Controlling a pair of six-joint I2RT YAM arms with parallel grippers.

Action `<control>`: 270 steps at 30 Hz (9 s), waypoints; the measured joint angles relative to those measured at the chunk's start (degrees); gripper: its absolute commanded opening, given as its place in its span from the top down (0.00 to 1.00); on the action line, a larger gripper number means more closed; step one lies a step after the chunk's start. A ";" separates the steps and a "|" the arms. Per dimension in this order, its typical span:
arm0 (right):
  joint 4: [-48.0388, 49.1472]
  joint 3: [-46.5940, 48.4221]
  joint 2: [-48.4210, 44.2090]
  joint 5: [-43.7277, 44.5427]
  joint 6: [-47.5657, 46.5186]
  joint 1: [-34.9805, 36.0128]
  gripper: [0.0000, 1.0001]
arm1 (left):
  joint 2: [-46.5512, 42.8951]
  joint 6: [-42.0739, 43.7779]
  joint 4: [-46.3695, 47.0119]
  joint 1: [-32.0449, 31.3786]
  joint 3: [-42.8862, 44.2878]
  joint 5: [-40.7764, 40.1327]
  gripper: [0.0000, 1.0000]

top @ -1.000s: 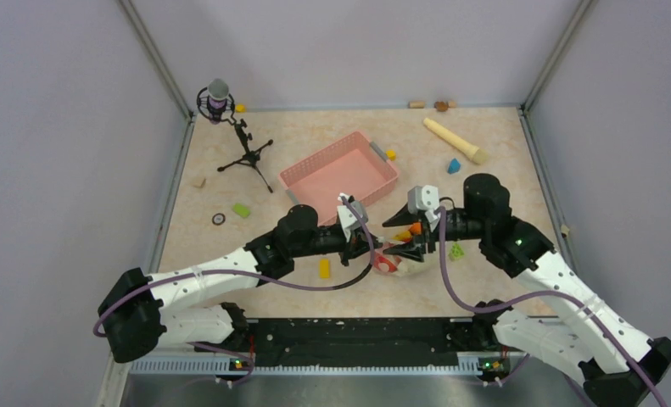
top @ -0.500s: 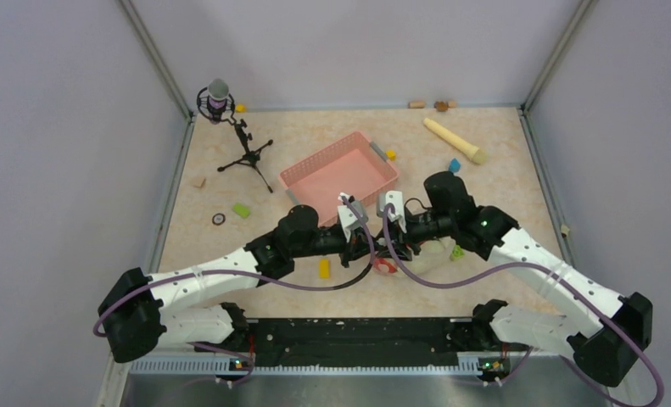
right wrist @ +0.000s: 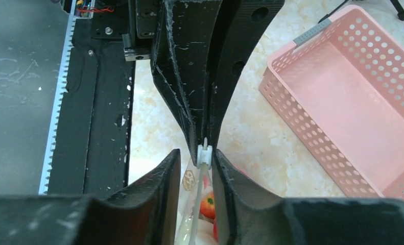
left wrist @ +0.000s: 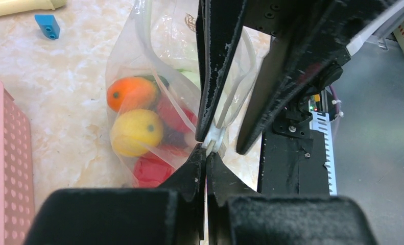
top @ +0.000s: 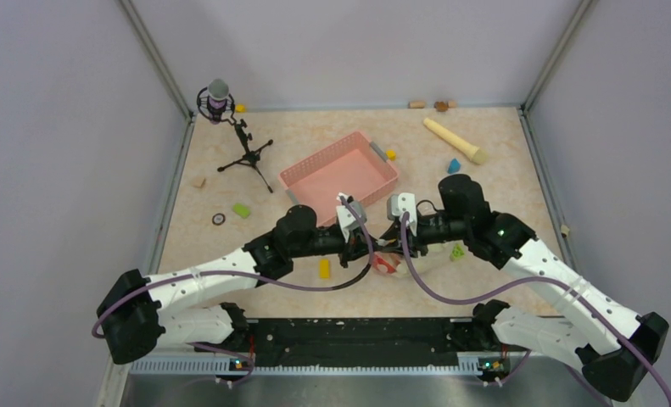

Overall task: Place the food in the zip-top bag and seal the zipper
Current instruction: Zip the zipper food storage bag at the center of the board.

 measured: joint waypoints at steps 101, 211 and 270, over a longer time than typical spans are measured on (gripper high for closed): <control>-3.21 0.50 -0.66 53.79 35.26 1.92 1.00 | -18.93 6.05 0.50 -0.07 -12.94 -21.38 1.00; -9.16 5.55 3.96 26.05 -1.46 1.42 1.00 | -29.40 2.23 6.84 -0.98 -19.65 -48.22 1.00; -11.10 1.75 -9.16 60.83 16.41 0.98 0.02 | -25.44 -0.96 8.48 2.32 -18.75 -40.30 0.15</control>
